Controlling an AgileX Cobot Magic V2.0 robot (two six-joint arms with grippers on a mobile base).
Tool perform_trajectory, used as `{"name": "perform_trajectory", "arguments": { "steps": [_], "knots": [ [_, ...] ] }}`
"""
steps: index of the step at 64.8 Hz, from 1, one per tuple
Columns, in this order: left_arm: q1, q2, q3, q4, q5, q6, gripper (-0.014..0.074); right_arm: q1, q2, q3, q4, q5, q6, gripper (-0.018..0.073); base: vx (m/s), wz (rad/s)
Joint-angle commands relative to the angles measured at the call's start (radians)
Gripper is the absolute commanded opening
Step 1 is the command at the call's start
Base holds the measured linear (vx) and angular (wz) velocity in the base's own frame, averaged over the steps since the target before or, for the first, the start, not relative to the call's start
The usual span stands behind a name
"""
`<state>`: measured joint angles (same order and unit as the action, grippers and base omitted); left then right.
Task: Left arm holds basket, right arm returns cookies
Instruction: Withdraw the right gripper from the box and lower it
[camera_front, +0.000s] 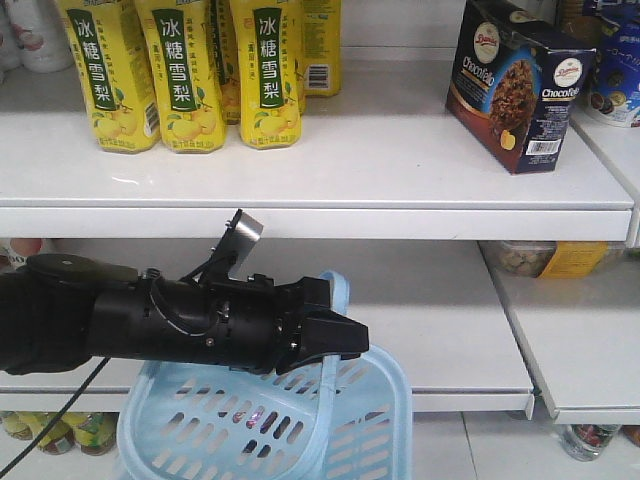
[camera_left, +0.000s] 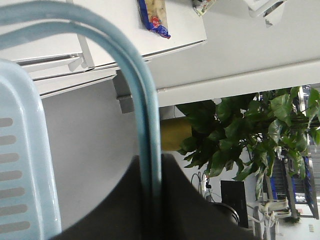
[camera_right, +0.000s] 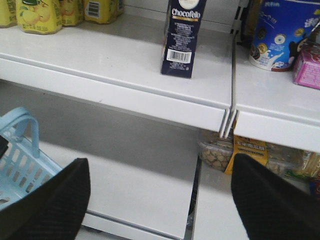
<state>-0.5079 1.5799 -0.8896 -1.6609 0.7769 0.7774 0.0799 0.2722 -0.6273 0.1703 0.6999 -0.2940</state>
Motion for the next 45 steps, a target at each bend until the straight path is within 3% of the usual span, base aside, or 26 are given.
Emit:
{"name": "perform_trajectory", "arguments": {
  "steps": [1, 13, 45],
  "knots": [
    [0.001, -0.051, -0.032, -0.054, 0.005, 0.047, -0.0006, 0.001, -0.094, 0.089, -0.023, -0.126, 0.026, 0.0561, 0.0, 0.0],
    [0.001, -0.051, -0.032, -0.054, 0.005, 0.047, -0.0006, 0.001, -0.299, 0.238, -0.025, -0.162, 0.079, 0.0561, 0.0, 0.0],
    [0.001, -0.051, -0.032, -0.055, 0.005, 0.047, -0.0006, 0.001, -0.128, 0.252, -0.039, -0.205, 0.076, 0.0561, 0.0, 0.0]
  ]
}}
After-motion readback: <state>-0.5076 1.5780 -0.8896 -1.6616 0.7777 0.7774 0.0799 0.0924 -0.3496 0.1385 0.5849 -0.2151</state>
